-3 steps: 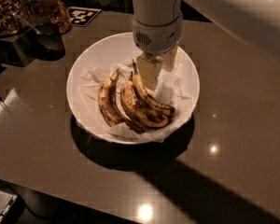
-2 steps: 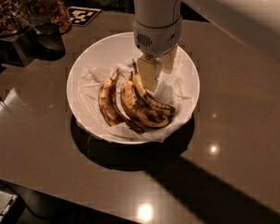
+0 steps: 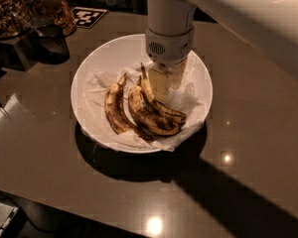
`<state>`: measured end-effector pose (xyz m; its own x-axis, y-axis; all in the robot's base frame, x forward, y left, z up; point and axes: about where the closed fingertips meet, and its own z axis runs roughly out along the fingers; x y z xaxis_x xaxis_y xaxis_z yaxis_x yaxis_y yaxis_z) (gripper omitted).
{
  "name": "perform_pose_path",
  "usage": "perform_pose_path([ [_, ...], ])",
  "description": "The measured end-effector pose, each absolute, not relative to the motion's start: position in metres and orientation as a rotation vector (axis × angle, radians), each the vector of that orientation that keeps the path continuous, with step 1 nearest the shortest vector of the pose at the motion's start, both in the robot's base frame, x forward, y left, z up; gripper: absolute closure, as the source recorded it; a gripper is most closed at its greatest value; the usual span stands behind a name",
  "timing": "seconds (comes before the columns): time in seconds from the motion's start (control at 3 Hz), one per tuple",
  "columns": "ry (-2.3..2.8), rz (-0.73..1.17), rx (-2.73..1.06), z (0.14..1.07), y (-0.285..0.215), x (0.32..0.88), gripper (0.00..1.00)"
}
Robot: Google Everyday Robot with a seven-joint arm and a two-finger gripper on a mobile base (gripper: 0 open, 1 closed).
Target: Pick banana from white bowl
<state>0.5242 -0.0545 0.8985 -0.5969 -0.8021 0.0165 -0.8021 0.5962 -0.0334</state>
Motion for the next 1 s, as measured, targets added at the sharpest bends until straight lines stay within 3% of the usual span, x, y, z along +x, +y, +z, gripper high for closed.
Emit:
perform_pose_path([
  [0.33, 2.821, -0.023, -1.425, 0.892, -0.056, 0.521, 0.59],
  [1.0, 2.831, 0.038, -1.500, 0.878, -0.051, 0.513, 0.55],
])
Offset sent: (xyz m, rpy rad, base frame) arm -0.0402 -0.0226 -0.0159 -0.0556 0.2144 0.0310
